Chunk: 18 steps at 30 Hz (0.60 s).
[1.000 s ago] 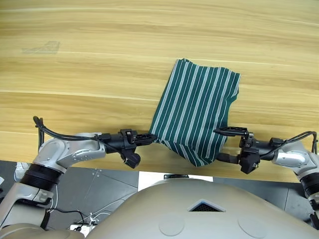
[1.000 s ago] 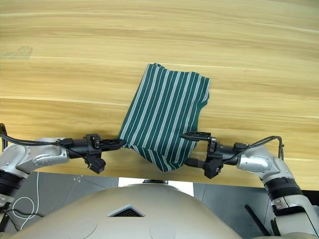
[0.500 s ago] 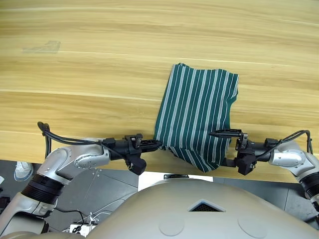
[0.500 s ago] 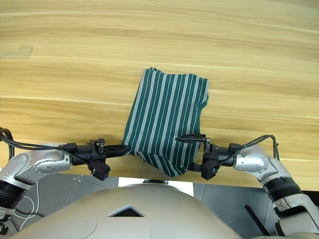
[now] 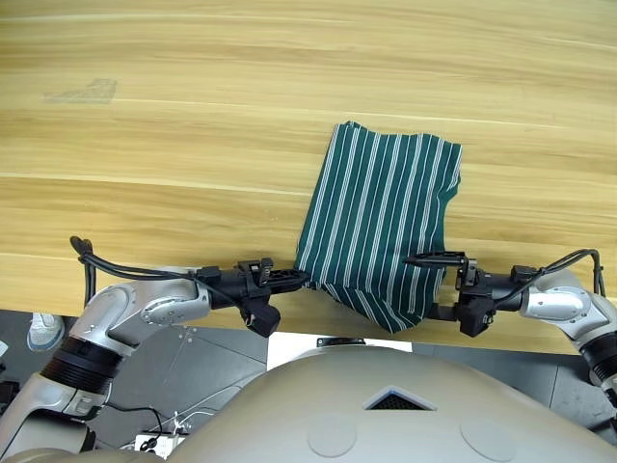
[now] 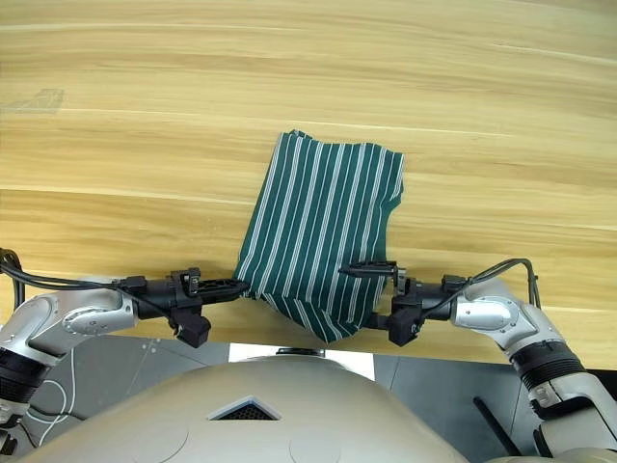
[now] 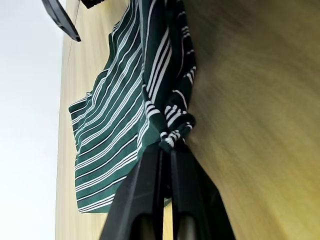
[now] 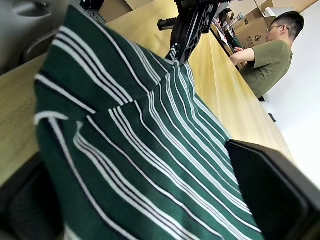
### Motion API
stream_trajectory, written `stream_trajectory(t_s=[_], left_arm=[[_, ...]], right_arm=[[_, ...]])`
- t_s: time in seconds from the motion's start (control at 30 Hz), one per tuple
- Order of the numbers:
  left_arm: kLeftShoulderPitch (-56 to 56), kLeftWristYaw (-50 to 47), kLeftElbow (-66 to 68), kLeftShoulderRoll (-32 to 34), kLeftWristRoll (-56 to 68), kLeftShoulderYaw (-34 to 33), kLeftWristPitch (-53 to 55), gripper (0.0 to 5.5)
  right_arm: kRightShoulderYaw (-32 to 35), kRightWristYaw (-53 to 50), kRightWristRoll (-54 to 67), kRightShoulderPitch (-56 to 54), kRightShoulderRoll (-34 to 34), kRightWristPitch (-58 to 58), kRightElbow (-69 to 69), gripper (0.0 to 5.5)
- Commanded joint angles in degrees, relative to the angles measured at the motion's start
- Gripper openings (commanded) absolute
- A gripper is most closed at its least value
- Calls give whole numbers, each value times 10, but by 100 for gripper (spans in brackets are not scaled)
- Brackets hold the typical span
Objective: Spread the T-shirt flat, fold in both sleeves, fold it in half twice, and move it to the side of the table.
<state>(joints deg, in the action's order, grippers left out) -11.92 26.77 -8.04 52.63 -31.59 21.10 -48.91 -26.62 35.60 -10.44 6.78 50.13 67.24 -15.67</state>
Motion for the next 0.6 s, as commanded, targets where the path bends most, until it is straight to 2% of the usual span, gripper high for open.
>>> stream_trajectory(t_s=[0.03,0.4,0.43,0.6], left_arm=[[-3,0,5,-4,-9,-4,-2,5],[-5,0,5,-9,-13,-6,-2,5],[-5,-1,6,-9,-13,-7,-2,5],[-3,-3,10,-11,-16,-8,-4,5]], right_arm=[[0,12,-21,2,9,-18,-14,404],[1,16,-17,2,9,-14,-16,210],[1,16,-16,2,9,-15,-16,177],[-4,23,-4,1,5,-22,-15,88]])
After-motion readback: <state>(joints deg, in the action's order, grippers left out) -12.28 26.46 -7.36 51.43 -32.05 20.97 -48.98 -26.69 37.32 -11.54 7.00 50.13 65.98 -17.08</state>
